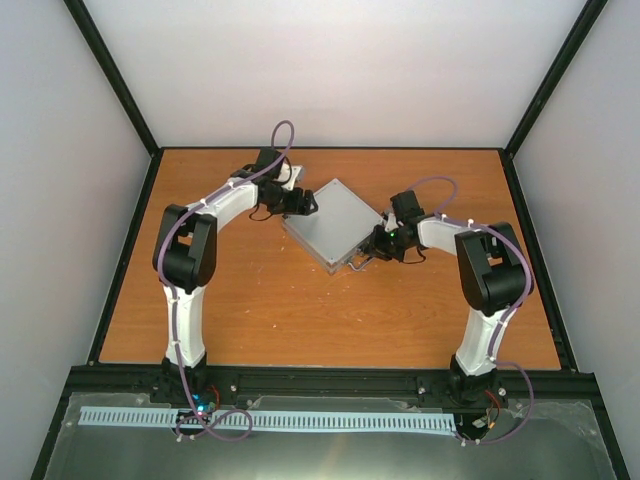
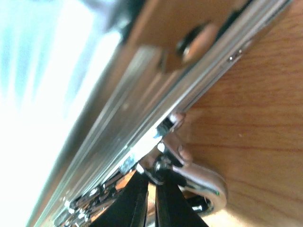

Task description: Pack up texas hold em set

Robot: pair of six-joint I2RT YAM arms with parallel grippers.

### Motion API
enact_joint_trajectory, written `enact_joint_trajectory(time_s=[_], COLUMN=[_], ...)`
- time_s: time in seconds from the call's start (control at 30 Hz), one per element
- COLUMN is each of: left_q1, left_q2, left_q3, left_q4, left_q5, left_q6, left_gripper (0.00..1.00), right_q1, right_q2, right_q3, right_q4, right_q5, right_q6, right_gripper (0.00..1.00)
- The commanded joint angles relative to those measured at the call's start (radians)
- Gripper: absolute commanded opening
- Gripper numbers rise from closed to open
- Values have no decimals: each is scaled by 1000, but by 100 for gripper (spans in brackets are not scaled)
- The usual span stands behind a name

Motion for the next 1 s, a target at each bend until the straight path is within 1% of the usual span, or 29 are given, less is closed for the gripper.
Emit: enact_joint_trajectory(time_s=[0.0, 0.27, 0.53, 0.97], left_q1=[-13, -13, -13, -13], left_q2=[-35, -45, -55, -48], left_q3=[-26, -32, -49, -40], left_q4=[-58, -54, -48, -52], left_q5=[47, 44, 44, 45], left_q6=[-26, -23, -26, -23], left_gripper=[84, 84, 83, 82], right_q1=[23, 22, 34, 40], right_q2=[-83, -133, -97, -28], right_q3=[-6, 3, -25, -23], right_q4=[-65, -91, -72, -49], right_q5=[68, 78, 42, 38], right_q6=[-11, -4, 11, 4], right_gripper=[9, 10, 9, 9])
